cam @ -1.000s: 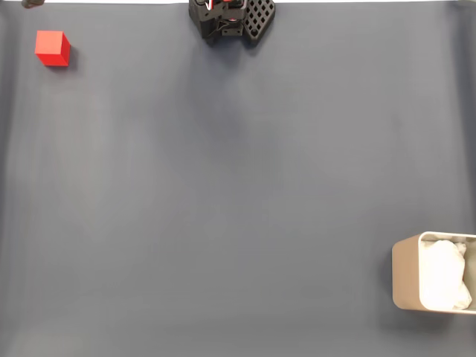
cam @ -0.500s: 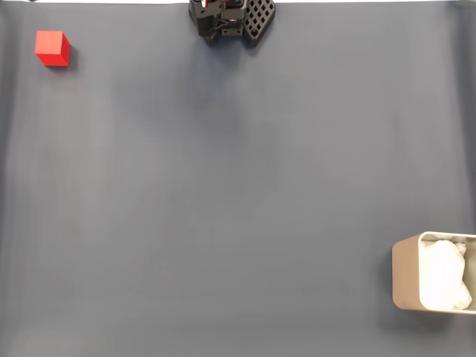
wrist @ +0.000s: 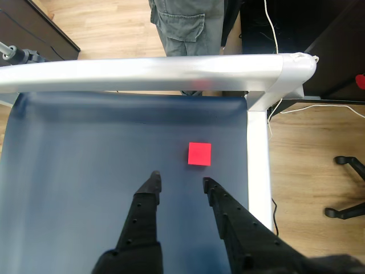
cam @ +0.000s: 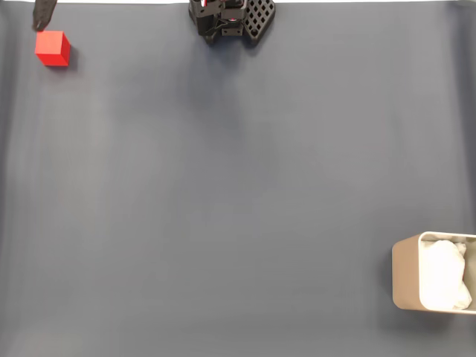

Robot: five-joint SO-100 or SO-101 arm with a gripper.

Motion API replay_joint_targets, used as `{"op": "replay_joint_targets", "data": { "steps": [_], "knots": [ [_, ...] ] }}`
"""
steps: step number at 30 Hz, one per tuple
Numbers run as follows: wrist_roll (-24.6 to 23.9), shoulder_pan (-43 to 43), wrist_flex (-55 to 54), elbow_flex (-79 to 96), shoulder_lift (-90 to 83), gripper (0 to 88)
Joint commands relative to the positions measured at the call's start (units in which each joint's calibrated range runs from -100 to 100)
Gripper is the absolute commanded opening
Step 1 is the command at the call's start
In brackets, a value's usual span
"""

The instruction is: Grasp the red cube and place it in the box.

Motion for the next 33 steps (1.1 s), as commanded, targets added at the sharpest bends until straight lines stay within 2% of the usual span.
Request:
{"op": "replay_joint_targets", "data": {
  "steps": [1, 17, 33],
  "knots": [
    [-0.8, 1.2, -2.7, 0.3, -1.4, 22.4],
    [-1.1, 3.3, -9.8, 3.8, 2.6, 31.0],
    [-0.4, 4.1, -17.3, 9.4, 7.4, 32.9]
  ]
}}
